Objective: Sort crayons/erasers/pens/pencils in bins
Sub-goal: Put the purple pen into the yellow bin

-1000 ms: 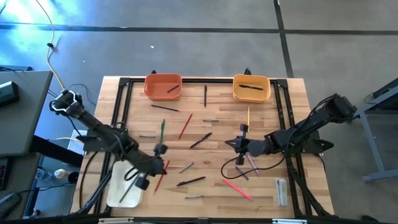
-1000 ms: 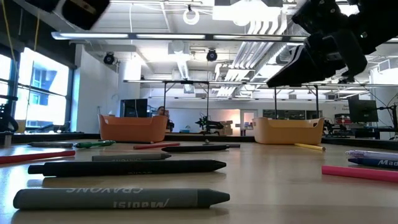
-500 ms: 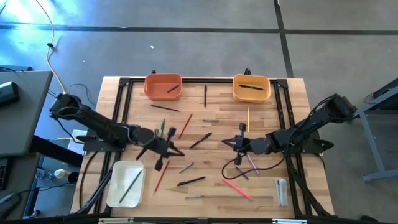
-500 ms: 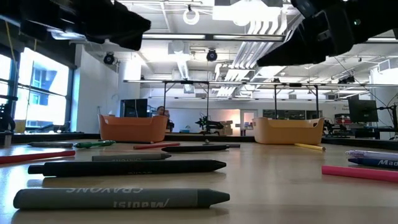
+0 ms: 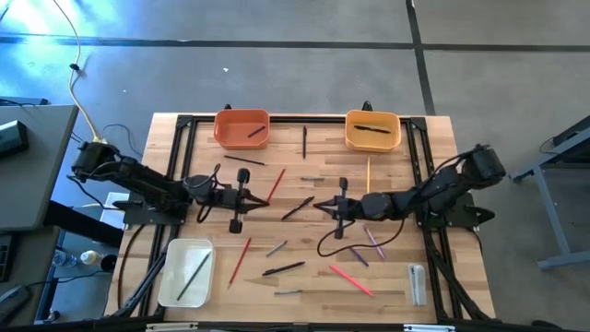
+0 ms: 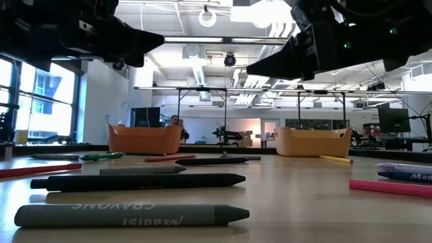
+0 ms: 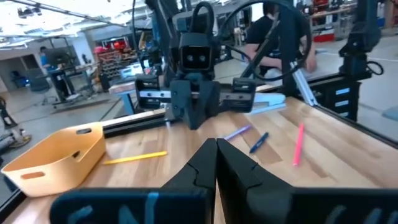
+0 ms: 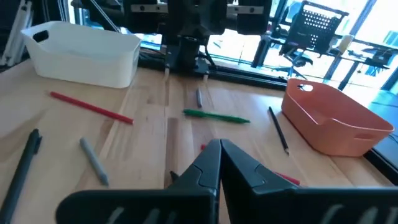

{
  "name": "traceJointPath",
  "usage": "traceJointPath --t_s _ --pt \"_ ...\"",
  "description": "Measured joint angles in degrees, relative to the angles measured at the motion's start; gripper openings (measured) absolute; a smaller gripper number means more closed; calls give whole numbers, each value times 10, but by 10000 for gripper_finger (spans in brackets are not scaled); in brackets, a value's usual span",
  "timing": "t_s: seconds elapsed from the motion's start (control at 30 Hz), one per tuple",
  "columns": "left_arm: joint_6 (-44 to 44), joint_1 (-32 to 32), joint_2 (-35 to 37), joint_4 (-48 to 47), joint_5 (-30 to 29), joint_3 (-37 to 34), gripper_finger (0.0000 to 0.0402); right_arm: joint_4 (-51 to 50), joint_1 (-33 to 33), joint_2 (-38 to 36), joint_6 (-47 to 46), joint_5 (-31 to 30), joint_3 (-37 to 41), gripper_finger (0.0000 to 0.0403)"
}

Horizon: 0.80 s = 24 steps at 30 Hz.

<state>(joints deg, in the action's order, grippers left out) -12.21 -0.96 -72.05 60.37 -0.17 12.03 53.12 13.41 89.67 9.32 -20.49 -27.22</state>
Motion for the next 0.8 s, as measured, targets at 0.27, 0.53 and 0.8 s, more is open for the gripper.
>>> traceJointPath --t_s 0.27,0.53,0.8 --pt "0 -5 0 -28 -4 0 0 -84 8 -1 -59 -39 0 0" --pt "31 -5 0 -36 -5 0 0 -387 28 0 -177 -68 -92 0" --pt "32 -5 0 -40 -5 0 0 -760 80 0 -392 -48 -219 2"
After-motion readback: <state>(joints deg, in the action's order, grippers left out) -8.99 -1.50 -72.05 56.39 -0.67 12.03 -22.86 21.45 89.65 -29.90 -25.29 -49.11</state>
